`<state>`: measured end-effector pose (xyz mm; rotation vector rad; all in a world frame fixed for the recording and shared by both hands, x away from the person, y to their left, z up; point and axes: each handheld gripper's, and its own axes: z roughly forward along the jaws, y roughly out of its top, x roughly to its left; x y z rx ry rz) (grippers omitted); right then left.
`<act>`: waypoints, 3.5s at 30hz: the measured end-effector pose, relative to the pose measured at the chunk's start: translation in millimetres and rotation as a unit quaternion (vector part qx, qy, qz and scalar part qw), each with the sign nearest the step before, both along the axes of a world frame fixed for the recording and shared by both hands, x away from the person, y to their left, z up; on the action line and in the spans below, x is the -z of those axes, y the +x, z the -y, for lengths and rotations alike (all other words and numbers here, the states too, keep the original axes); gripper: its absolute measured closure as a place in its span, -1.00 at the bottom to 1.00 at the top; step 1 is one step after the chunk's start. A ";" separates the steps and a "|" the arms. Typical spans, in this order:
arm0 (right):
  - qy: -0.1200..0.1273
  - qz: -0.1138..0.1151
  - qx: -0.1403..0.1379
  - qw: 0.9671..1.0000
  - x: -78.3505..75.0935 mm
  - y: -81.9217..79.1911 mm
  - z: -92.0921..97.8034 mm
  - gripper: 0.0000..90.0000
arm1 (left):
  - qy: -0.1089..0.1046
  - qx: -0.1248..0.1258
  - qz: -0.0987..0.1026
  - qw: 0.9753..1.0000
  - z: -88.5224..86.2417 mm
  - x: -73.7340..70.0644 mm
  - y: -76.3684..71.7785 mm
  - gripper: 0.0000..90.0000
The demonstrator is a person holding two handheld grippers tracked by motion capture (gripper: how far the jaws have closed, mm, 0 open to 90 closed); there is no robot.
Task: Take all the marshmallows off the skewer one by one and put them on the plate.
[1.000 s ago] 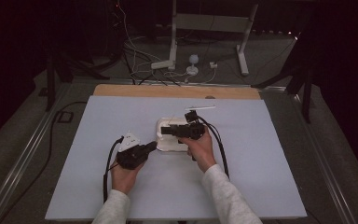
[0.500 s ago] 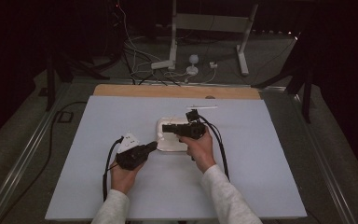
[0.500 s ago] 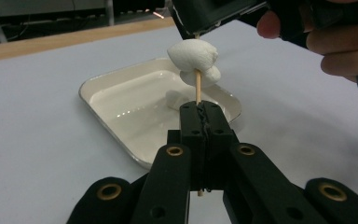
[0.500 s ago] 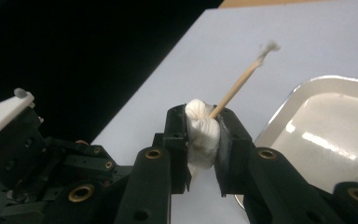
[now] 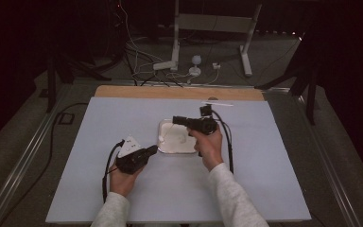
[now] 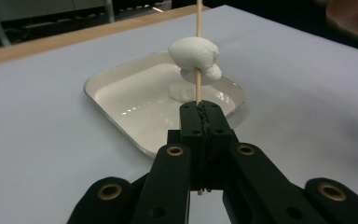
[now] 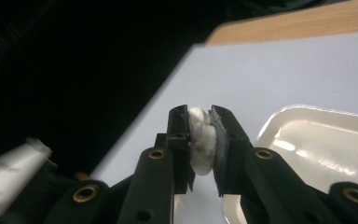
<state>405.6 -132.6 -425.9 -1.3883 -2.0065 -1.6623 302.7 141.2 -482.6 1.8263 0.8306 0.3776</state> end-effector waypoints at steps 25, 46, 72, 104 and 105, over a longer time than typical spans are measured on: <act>-0.128 0.056 0.029 0.990 4.8 2.8 25.3 0.73 | 0.008 -0.024 -0.023 0.999 -3.5 3.8 4.9 1.00; -0.194 0.029 0.022 0.980 43.3 1.2 14.9 -0.24 | 0.004 -0.025 -0.030 0.999 0.5 5.2 6.6 1.00; -0.099 0.025 -0.069 0.992 35.5 -26.4 -25.0 -0.21 | -0.008 -0.020 -0.028 0.999 5.4 4.0 5.8 1.00; -0.031 -0.049 -0.078 0.995 37.4 -24.7 -36.7 0.65 | -0.003 0.006 -0.004 1.000 13.3 0.8 2.5 1.00; -0.031 -0.046 -0.077 0.995 36.7 -24.7 -35.8 0.65 | -0.002 0.007 -0.004 1.000 13.3 0.4 2.4 1.00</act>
